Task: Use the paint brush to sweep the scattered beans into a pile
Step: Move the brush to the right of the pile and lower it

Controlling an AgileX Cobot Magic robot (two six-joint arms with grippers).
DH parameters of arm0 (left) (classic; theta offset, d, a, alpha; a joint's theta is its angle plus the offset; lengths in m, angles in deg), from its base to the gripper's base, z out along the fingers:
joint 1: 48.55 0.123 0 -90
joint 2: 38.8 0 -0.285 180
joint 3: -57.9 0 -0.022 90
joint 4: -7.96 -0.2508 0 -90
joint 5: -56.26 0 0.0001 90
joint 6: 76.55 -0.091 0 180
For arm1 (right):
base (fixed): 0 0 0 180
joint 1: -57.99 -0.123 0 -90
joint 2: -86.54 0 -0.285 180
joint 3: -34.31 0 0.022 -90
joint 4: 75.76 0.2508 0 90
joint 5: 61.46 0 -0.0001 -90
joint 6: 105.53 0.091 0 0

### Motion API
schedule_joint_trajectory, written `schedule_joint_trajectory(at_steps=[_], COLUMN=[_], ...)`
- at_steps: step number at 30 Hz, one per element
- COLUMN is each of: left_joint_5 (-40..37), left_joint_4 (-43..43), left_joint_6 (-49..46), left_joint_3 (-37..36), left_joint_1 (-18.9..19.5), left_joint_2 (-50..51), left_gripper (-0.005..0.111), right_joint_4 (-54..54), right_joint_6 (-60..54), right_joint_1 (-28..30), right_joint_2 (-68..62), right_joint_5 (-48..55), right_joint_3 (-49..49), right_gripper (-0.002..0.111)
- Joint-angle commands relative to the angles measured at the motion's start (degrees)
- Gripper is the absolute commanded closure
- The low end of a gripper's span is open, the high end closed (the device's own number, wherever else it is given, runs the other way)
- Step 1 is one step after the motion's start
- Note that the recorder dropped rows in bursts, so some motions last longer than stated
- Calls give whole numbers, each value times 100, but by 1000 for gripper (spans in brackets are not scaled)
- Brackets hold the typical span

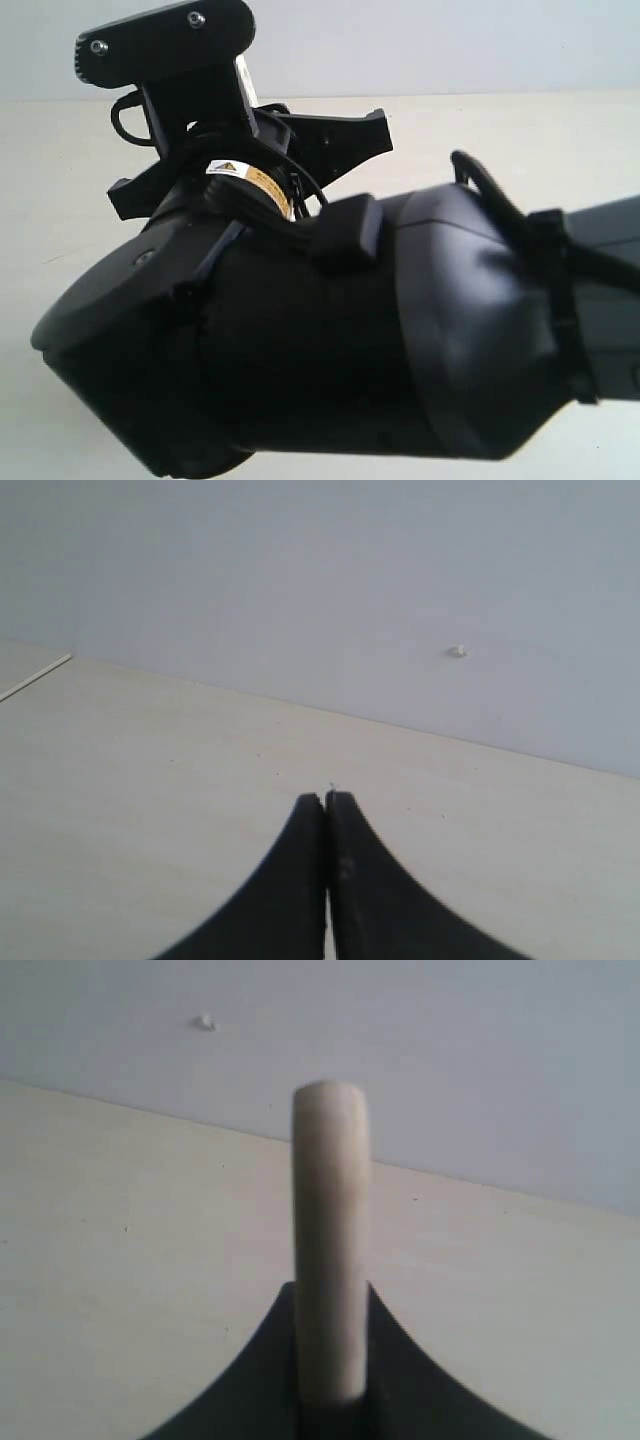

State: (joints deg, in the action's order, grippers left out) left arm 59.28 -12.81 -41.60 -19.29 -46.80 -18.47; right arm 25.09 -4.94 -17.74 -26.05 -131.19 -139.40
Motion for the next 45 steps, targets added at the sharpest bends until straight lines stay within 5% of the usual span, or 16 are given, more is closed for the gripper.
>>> schedule_joint_trajectory(at_steps=[1, 13, 21, 33, 45], left_joint_5=[21, 21, 21, 21, 21], left_joint_4=[43, 43, 43, 43, 43], left_joint_6=[-29, -29, -29, -29, -29], left_joint_3=[-2, -2, -2, -2, -2], left_joint_1=[24, 24, 24, 24, 24], left_joint_2=[-26, -37, -37, -37, -37], left_gripper=[107, 107, 107, 107, 107], right_joint_4=[-150, -132, -566, -1934, -2728], right_joint_6=[26, -2061, -1748, -1002, -1625], right_joint_1=[-19, 199, 708, 3054, 5198], right_joint_2=[62, 340, 1734, 4411, 4328], right_joint_5=[-23, -23, 102, 4489, 7985], right_joint_3=[13, 156, 1625, 3573, 3649], right_gripper=[108, 108, 108, 108, 108])
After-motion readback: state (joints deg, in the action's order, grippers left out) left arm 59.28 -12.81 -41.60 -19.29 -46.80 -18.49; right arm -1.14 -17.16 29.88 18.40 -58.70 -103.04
